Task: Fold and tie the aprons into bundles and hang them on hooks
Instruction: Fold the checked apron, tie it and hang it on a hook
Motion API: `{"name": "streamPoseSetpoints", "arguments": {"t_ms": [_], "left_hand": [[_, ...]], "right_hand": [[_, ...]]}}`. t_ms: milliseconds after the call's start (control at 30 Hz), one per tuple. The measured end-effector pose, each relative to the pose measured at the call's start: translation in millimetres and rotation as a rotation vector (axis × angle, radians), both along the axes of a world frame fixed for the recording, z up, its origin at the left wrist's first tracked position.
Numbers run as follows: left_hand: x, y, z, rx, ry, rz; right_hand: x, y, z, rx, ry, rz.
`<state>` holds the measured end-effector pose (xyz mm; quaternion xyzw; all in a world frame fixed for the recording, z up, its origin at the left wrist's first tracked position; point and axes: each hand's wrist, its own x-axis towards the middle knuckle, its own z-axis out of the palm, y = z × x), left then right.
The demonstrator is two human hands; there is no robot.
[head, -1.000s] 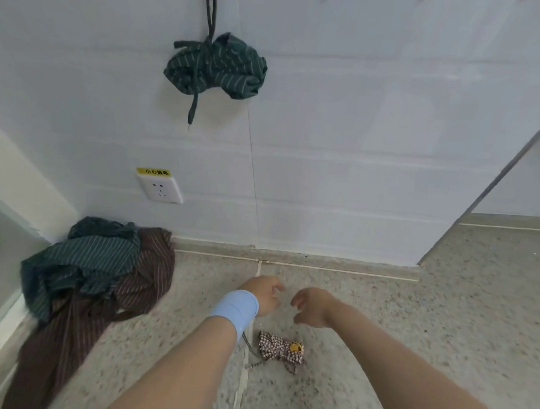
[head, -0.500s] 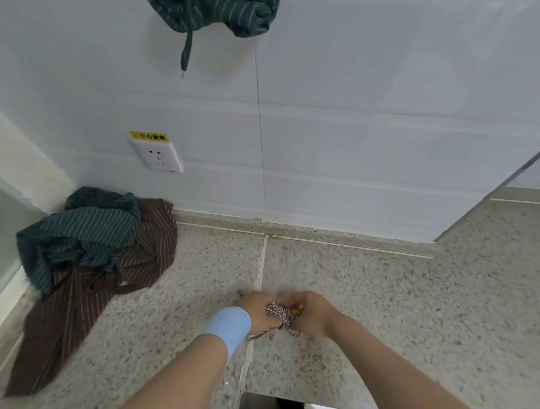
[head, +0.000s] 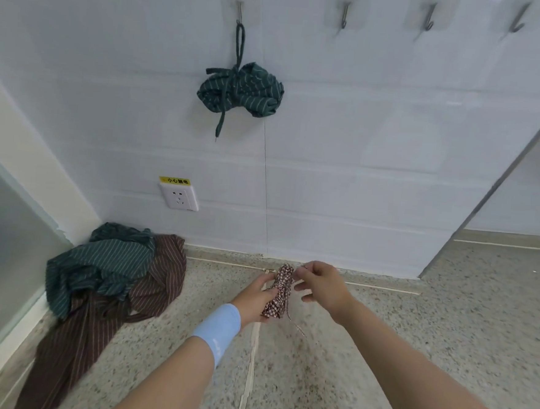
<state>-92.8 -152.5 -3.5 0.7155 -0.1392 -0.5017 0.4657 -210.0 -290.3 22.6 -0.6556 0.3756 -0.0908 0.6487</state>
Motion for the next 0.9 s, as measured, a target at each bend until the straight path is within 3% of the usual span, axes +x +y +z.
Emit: {"name": "streamPoseSetpoints", "arguments": {"t_ms": [200, 367, 500, 633, 900], "left_hand": [[-3, -21, 55, -0.132, -0.043, 0.039], [-10, -33, 91, -0.274, 0.093, 0.121], [-9, -36, 107, -0.328, 0.177, 0.221], [-8, -27, 110, -0.337, 0.103, 0.213], [-23, 39, 105, -0.19, -0.073, 0.31]], "right_hand": [[1, -17, 86, -0.126, -0.162, -0.002], [2, -26, 121, -0.165, -0.201, -0.026], [-3, -20, 126, -0.158, -0.14, -0.017], [-3, -5, 112, -0.409, -0.076, -0.015], [7, 43, 98, -0.339, -0.033, 0.156]]}}
